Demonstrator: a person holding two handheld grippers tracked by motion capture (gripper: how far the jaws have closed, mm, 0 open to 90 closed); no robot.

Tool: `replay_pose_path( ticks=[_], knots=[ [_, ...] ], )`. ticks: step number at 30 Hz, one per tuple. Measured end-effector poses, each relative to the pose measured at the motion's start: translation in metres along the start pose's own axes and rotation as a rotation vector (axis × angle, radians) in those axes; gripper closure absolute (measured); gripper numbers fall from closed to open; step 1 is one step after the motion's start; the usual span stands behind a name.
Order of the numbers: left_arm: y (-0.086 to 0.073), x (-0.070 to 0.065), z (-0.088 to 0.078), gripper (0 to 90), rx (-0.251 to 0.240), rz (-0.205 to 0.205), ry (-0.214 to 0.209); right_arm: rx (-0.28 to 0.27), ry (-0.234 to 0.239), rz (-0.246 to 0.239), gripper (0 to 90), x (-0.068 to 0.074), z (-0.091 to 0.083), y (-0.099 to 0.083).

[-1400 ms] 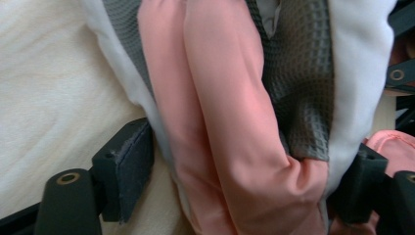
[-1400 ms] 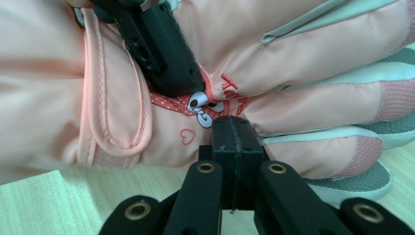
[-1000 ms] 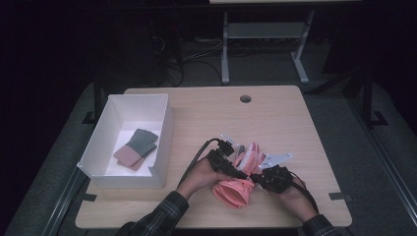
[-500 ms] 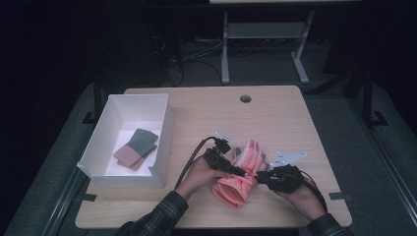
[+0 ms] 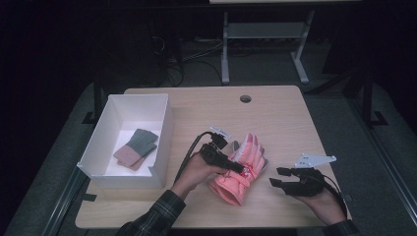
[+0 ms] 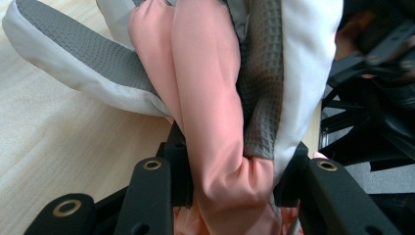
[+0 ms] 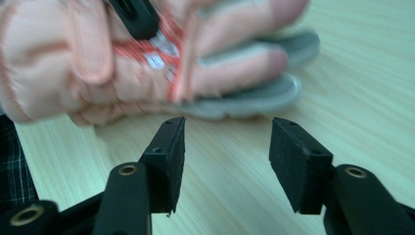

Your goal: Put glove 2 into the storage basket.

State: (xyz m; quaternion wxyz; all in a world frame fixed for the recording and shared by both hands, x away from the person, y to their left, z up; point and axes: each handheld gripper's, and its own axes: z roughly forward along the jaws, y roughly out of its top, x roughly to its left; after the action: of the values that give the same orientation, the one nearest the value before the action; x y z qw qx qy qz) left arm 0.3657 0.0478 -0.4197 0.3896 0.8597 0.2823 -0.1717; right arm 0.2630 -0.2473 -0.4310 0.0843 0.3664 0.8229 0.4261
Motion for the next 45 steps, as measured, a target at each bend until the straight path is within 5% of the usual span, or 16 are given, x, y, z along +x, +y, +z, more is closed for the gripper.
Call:
replay_pose_path(
  ticks=[11, 23, 32, 45],
  knots=[
    [0.022, -0.020, -0.036, 59.5, -0.026, 0.024, 0.040, 0.022, -0.076, 0.055, 21.8, -0.011, 0.003, -0.008],
    [0.038, -0.037, -0.099, 58.8, -0.050, 0.049, 0.128, 0.029, -0.135, 0.079, 3.6, -0.015, 0.010, -0.011],
    [0.034, -0.032, -0.151, 58.4, -0.117, 0.021, 0.168, 0.048, -0.140, 0.078, 3.2, -0.014, 0.014, -0.014],
    [0.006, -0.012, -0.238, 58.5, -0.266, -0.067, 0.261, 0.038, -0.173, 0.060, 2.9, -0.015, 0.014, -0.017]
  ],
)
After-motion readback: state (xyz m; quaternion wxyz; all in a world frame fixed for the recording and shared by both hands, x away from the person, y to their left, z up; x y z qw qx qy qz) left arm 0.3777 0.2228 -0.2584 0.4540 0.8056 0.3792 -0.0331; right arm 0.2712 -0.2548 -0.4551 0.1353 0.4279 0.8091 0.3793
